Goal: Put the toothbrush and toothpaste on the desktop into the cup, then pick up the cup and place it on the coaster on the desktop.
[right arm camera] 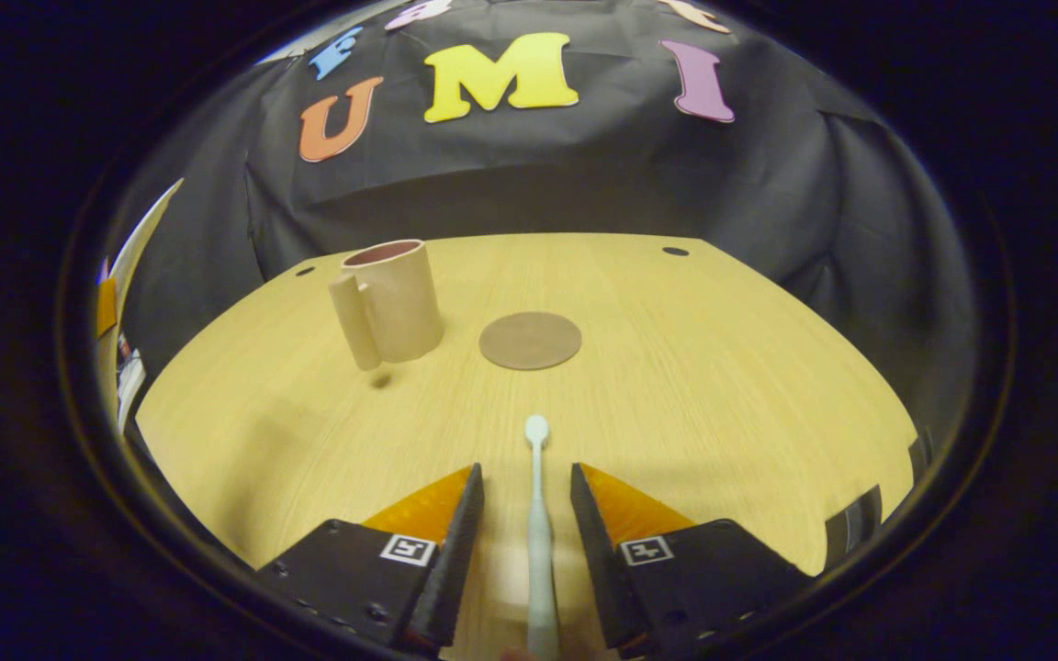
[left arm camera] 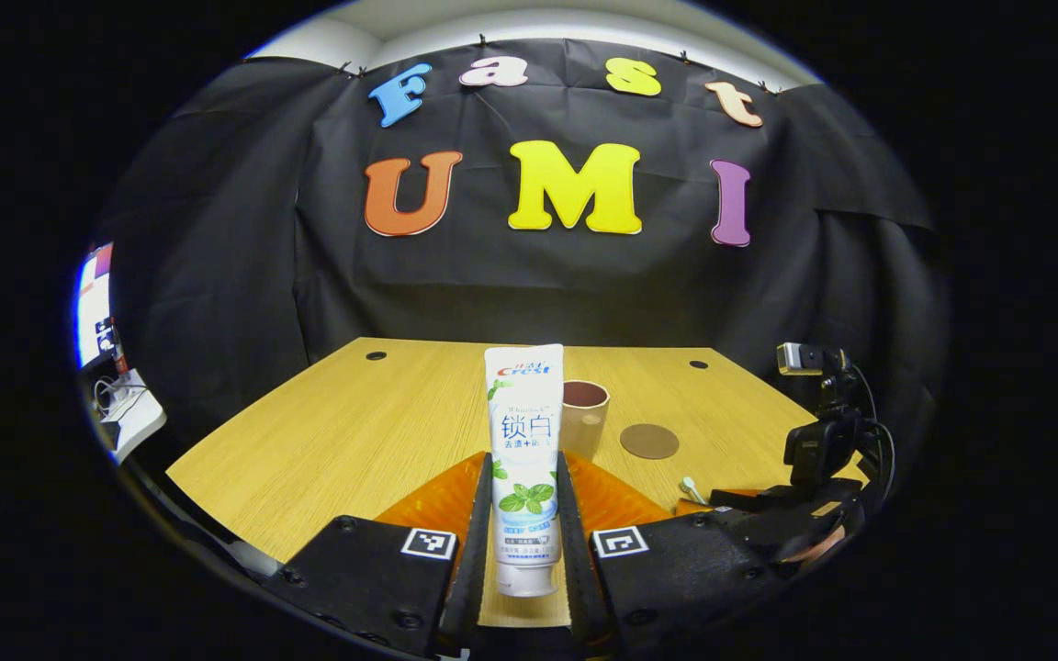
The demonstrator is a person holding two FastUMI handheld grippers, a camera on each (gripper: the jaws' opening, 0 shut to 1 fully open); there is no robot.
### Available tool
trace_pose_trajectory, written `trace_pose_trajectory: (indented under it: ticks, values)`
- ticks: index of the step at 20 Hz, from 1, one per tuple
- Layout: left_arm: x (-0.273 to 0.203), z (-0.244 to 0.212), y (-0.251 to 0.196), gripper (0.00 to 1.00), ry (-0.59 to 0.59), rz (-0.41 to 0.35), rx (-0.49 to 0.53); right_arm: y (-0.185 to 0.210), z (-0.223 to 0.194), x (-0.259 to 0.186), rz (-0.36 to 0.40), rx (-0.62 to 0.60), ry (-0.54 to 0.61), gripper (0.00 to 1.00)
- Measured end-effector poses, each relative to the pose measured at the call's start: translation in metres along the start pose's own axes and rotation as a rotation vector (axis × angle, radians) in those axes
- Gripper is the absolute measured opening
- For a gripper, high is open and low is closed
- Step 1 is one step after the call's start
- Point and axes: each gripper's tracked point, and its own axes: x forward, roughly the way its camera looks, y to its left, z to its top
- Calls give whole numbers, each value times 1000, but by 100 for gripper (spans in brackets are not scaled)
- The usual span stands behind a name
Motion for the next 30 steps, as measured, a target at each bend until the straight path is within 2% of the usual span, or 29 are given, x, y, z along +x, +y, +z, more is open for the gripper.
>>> trace_pose_trajectory:
  ticks: [1, 2, 3, 5, 9, 14, 19, 23, 27, 30]
  values:
    - [0, 1, 0, 40, -2, -2, -2, -3, 2, 1, -8, 14, -1, 45]
    - [1, 2, 0, 40, -5, -4, -5, -5, 3, 3, -6, 27, -3, 41]
    - [2, 1, 1, 40, -6, -5, -7, -6, 2, 4, 4, 44, -1, 22]
    - [3, 3, -1, 40, -12, -9, -13, -7, 3, 5, 25, 65, 7, 3]
    - [9, 10, -5, 40, -38, -15, -5, -8, 6, 4, 64, 84, 9, 0]
    - [28, 31, -18, 40, -85, -36, -21, -15, 36, -23, 110, 107, -88, 0]
    - [79, 63, -26, 40, -145, -26, -66, -27, 62, -65, 152, 117, -186, 0]
    - [123, 78, -29, 40, -186, -3, -44, -43, 83, -97, 158, 121, -268, 0]
    - [159, 80, -35, 40, -201, -6, -40, -47, 94, -116, 185, 116, -309, 0]
    - [170, 72, -38, 40, -191, -20, -56, -45, 88, -116, 205, 106, -290, 0]
